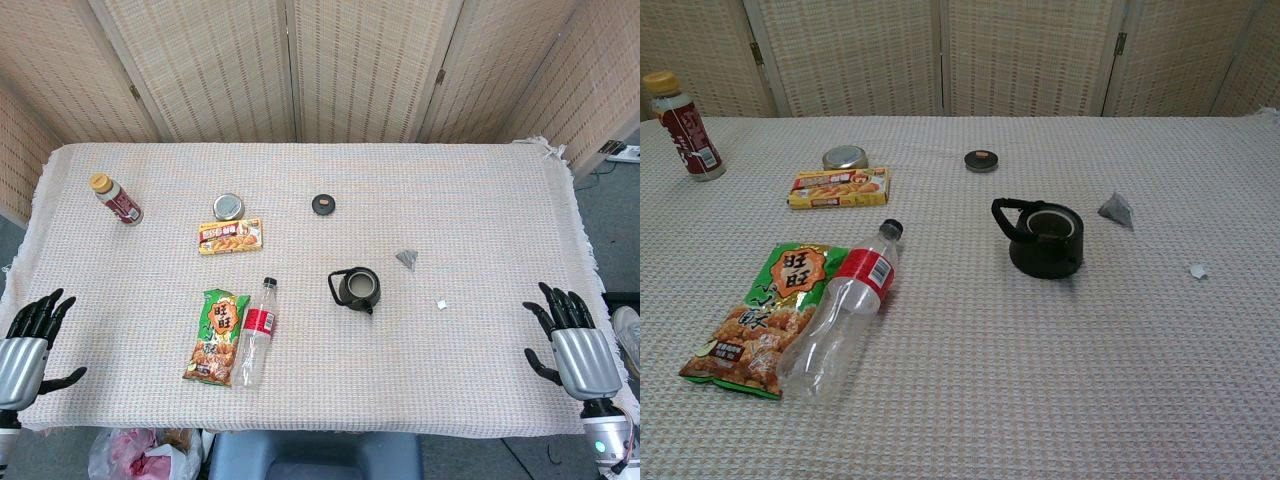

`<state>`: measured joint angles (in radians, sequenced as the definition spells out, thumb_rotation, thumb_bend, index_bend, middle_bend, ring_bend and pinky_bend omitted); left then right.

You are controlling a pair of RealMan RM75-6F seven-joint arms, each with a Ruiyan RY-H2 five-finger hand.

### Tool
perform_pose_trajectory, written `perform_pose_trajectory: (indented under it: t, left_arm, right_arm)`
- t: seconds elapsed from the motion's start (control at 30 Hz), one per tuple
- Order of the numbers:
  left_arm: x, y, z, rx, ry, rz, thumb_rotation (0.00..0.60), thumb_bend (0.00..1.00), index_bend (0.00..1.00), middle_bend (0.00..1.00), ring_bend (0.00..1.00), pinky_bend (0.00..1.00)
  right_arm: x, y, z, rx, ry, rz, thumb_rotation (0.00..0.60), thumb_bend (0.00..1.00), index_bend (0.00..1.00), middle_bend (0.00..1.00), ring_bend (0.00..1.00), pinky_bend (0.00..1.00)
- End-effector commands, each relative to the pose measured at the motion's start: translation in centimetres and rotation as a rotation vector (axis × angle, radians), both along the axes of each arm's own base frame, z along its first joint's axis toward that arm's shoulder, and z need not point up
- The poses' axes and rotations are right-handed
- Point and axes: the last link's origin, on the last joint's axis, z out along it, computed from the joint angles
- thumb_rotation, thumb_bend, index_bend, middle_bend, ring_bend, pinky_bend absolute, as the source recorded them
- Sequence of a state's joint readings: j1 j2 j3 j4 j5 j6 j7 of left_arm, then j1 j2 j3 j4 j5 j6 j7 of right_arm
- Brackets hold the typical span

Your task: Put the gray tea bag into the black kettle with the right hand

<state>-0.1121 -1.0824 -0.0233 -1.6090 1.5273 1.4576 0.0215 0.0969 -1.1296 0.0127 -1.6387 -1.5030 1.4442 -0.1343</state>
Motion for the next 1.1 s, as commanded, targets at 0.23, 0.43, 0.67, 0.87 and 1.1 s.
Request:
perform_pose_trajectory:
  t: [0.23, 0.43, 0.67, 0.87, 1.1]
  left_arm:
    - [0.1, -0.3, 0.2, 0.007, -0.008, -0.005, 0.600, 0.12, 0.00, 0.00, 0.00, 0.11]
    - [0.0, -0.4, 0.2, -0.011, -0.016, -0.013, 0.600, 0.12, 0.00, 0.00, 0.00, 0.11]
    - [0.1, -0.7, 0.8, -0.001, -0.053, -0.034, 0.600, 0.12, 0.00, 0.00, 0.00, 0.11]
    - [-0.1, -0.9, 1.0, 0.004, -0.053, -0.031, 0.600, 0.12, 0.00, 0.00, 0.00, 0.11]
    - [-0.4, -0.9, 1.2, 0.004, -0.061, -0.023, 0.600, 0.12, 0.00, 0.00, 0.00, 0.11]
  right_arm:
    - [0.0, -0.5, -0.8, 0.048, 0.025, -0.003, 0.600, 0.24, 0.20, 0.00, 0.00, 0.00]
    - [0.0, -1.5, -1.7, 0.097, 0.024, 0.006, 0.600, 0.24, 0.20, 0.00, 0.00, 0.00]
    - [0.8, -5.7, -4.1, 0.145, 0.086, 0.055, 0.600, 0.27, 0.35, 0.00, 0.00, 0.00]
    - [1.5, -8.0, -6.6, 0.184, 0.079, 0.072, 0.600, 0.30, 0.43, 0.00, 0.00, 0.00]
    - [1.2, -10.1, -8.9, 0.233, 0.106, 0.052, 0.600, 0.30, 0.43, 0.00, 0.00, 0.00]
